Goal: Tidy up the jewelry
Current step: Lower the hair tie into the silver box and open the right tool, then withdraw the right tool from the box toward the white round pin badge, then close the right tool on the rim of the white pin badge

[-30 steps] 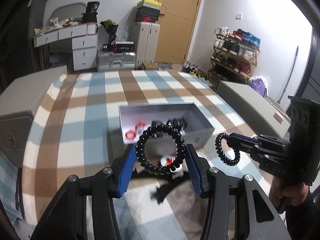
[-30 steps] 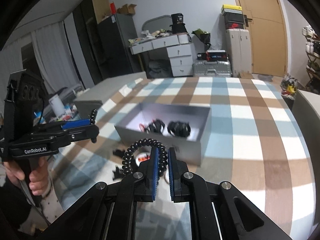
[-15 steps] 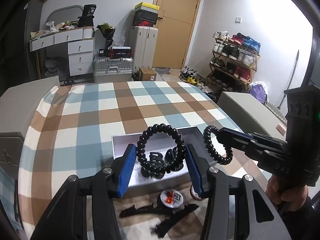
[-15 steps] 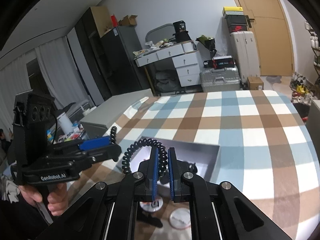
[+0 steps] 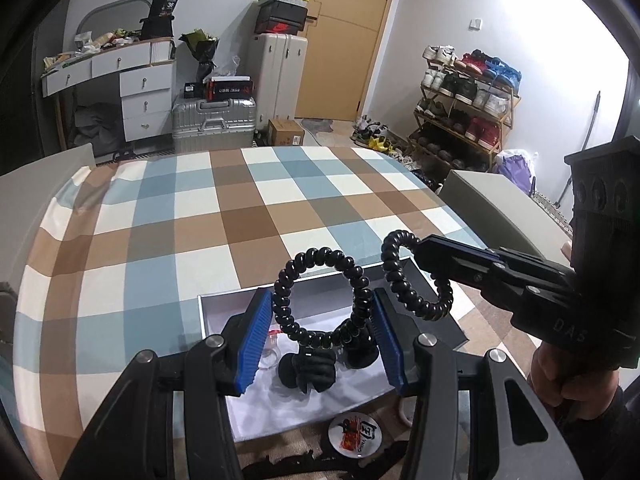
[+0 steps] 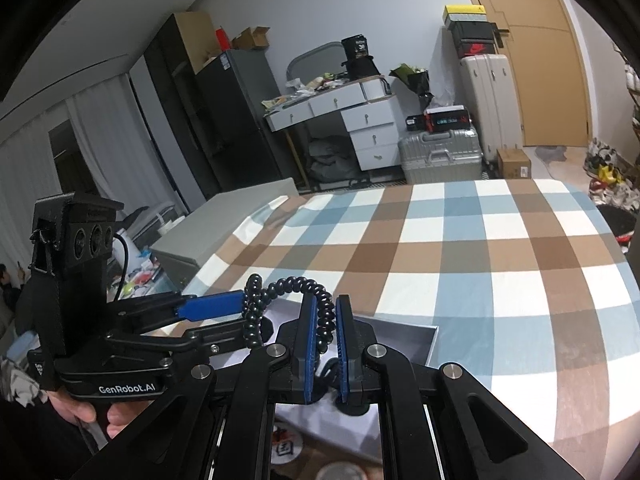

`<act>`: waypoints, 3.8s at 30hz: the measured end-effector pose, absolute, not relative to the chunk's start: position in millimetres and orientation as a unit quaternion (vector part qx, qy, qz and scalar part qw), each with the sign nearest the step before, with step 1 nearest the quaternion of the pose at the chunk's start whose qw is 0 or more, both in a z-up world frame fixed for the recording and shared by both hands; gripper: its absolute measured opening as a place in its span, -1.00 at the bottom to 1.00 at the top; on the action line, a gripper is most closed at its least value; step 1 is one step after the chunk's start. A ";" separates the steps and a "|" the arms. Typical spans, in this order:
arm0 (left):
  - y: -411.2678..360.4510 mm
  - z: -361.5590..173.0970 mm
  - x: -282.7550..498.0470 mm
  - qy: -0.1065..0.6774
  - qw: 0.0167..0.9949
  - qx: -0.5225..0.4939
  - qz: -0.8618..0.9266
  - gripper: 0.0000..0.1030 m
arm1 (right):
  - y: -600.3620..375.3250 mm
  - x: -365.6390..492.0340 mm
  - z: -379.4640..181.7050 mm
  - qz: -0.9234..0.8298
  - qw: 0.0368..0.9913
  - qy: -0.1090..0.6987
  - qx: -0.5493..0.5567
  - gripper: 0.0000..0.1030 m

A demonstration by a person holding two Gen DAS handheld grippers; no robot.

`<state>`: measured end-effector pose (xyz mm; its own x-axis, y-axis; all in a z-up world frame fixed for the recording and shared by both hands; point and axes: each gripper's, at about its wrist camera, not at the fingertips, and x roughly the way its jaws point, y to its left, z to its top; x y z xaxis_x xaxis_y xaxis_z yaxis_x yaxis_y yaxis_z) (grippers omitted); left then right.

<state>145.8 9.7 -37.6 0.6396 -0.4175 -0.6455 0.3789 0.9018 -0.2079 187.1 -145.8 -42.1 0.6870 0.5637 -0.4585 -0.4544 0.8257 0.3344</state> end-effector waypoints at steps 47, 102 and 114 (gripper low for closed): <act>26.6 -36.6 130.0 0.370 0.910 -0.047 -0.179 0.36 | -155.5 155.8 -34.4 0.253 0.925 0.265 0.104 0.17; 34.3 -92.1 44.0 0.344 0.934 -0.045 -0.086 0.94 | -133.1 117.6 -120.7 0.177 0.900 0.398 0.026 0.51; 37.1 -95.5 44.6 0.348 0.931 -0.055 -0.090 0.94 | -115.8 119.0 -125.4 0.149 0.899 0.411 -0.032 0.15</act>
